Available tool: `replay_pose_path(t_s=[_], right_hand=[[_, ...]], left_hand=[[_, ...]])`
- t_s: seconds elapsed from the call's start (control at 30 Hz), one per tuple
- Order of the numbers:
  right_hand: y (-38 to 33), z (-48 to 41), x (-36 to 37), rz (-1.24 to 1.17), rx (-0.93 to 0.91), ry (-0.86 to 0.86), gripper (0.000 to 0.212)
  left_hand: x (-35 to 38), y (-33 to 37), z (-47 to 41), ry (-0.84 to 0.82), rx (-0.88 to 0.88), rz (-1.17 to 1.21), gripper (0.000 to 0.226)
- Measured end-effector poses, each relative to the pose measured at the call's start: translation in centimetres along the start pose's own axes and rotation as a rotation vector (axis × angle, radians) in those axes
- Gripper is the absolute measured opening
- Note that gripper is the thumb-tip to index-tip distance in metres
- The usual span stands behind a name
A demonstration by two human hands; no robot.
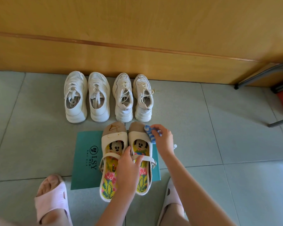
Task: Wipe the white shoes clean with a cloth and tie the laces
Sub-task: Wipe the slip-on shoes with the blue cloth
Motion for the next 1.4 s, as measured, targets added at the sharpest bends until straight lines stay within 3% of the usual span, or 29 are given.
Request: replay_pose_path(t_s=[0.2, 0.33, 0.43, 0.5, 0.63, 0.77, 0.87, 1.1, 1.27, 1.33, 1.4], right_hand=[[2.0, 2.8, -0.1, -0.05, 0.064, 0.015, 0.016], [2.5, 4.2, -0.9, -0.112, 0.146, -0.07, 0.016], [1.6, 4.7, -2.3, -0.418, 0.233, -0.158, 0.015], [0.4, 4.5, -3.5, -0.648, 0.282, -0.117, 0.015], [-2.0, 4.2, -4.0, -0.794, 0.322, -0.098, 0.017], [-4.2, 5.3, -2.6, -0.787, 0.31, -0.127, 0.012], [-5.5, 6.4, -1.6, -0.777, 0.262, -0.171, 0.013], [-6.6, 7.3, 0.0, -0.712, 0.262, -0.231, 0.013], [-6.4, 7.4, 0.5, -0.677, 0.276, -0.261, 0.017], [-5.1, 7.2, 0.6, -0.504, 0.266, -0.164, 0.023], [-3.8, 7.5, 0.8, -0.063, 0.214, -0.103, 0.045]], left_hand=[[-0.3, 0.3, 0.0, -0.02, -0.024, 0.004, 0.064], [-0.3, 0.5, 0.0, -0.033, -0.02, 0.012, 0.063], [-0.6, 0.8, 0.0, -0.086, -0.003, 0.026, 0.056], [-0.9, 1.2, 0.1, -0.125, -0.007, 0.045, 0.051], [-1.8, 2.3, 0.7, -0.072, 0.061, 0.084, 0.05], [-3.4, 4.3, 0.3, -0.118, -0.013, 0.553, 0.039], [-4.5, 5.3, -0.7, -0.17, -0.094, 0.772, 0.017], [-5.6, 3.6, -1.8, -0.379, -0.29, 1.023, 0.021], [-6.3, 2.3, -2.5, -0.497, -0.322, 1.199, 0.028], [-6.6, 2.0, -3.1, -0.461, -0.316, 1.219, 0.025], [-7.1, 1.7, -3.9, -0.397, -0.301, 1.249, 0.019]])
Point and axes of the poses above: each hand's wrist, its own z-axis away from the middle knuckle, its own x-axis out of the palm, y = z × x, the point moved 3 cm from there along -z, towards the middle knuckle, and after that the axes turned 1 degree about -x, right-handed, at the moved point
